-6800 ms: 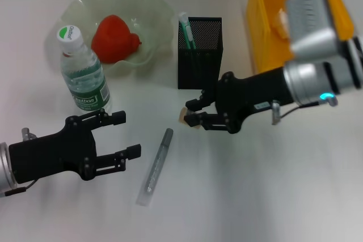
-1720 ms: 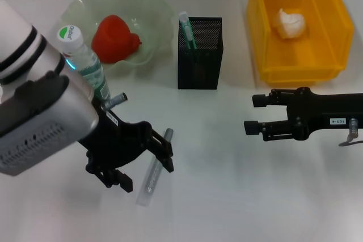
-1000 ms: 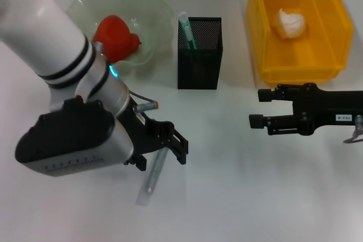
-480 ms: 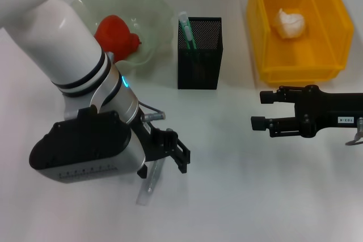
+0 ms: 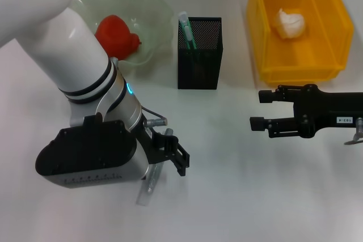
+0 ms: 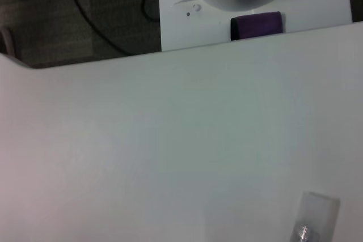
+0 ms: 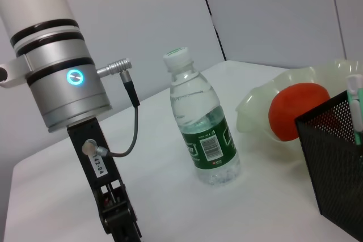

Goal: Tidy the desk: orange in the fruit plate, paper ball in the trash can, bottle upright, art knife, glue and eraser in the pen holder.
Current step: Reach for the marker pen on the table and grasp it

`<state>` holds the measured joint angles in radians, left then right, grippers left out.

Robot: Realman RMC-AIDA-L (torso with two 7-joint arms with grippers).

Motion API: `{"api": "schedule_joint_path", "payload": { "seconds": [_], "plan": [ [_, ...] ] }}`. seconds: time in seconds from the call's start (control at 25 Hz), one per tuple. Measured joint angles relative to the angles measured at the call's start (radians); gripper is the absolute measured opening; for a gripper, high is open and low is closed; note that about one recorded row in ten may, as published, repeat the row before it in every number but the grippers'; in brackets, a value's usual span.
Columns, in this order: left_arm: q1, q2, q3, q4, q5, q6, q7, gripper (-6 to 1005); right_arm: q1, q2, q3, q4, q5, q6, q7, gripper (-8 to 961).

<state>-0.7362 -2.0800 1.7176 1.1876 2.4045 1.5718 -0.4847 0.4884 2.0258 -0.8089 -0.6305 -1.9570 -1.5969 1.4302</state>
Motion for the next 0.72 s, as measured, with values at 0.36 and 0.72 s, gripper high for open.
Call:
{"api": "schedule_joint_path", "payload": {
  "seconds": [0.36, 0.72],
  "plan": [
    [-0.003, 0.000, 0.021, -0.021, 0.001, -0.024, 0.000, 777, -0.004, 0.001, 0.001, 0.000, 0.001, 0.009, -0.022, 812],
    [-0.004, 0.000, 0.035, -0.023, -0.001, -0.041, -0.003, 772, -0.010, 0.001, 0.002, 0.000, 0.003, 0.010, -0.040, 812]
  ]
}}
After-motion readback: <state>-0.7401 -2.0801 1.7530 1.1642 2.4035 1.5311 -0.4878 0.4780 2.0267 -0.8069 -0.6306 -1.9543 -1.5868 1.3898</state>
